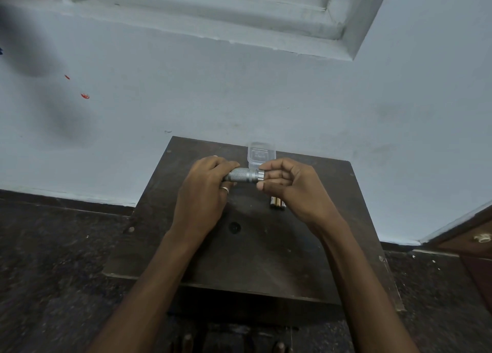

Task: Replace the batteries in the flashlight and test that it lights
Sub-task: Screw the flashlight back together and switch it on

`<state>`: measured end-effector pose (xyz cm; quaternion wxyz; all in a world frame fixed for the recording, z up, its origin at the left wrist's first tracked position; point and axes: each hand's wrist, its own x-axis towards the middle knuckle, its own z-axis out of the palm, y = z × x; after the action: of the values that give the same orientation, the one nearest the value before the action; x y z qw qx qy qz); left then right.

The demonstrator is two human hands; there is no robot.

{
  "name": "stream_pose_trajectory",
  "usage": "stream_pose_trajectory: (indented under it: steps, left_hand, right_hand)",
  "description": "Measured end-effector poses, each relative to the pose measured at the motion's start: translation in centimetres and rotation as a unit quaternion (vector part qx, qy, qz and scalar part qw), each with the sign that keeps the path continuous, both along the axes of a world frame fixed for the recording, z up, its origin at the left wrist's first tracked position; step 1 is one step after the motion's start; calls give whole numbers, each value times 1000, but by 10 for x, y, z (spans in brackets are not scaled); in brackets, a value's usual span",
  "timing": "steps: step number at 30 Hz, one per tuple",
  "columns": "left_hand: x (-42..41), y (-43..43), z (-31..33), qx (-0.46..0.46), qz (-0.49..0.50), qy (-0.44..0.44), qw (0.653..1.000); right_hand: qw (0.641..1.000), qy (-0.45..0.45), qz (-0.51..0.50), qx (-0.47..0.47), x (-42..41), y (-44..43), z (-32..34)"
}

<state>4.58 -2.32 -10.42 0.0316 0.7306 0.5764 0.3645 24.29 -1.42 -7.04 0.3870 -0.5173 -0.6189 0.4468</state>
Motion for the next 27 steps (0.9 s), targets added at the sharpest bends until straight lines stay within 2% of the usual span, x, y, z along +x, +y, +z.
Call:
stream_pose_trajectory:
  steps: [5,9,16,18,22,27]
  left_hand:
    - [1,0,1,4,-1,2,1000]
    - [1,-1,2,5,0,4,1000]
    - [1,-1,2,7,-12,4,1000]
    - [1,0,1,9,-15,2,1000]
    - [1,0,2,8,-21,-3,1000]
    - [1,0,3,4,-10,-7,1000]
  right_hand:
    - [1000,-12,-9,6,-1,0,0]
    - [999,-19,-3,-25,-3,-3,0]
    - [994,-86,-60,-17,-12,-6,-1]
    - [994,-76,-79,-8,-13,-6,-1]
    - [995,3,-97,7,-17,-6,0]
    - [998,16,-67,-3,-12,-6,2]
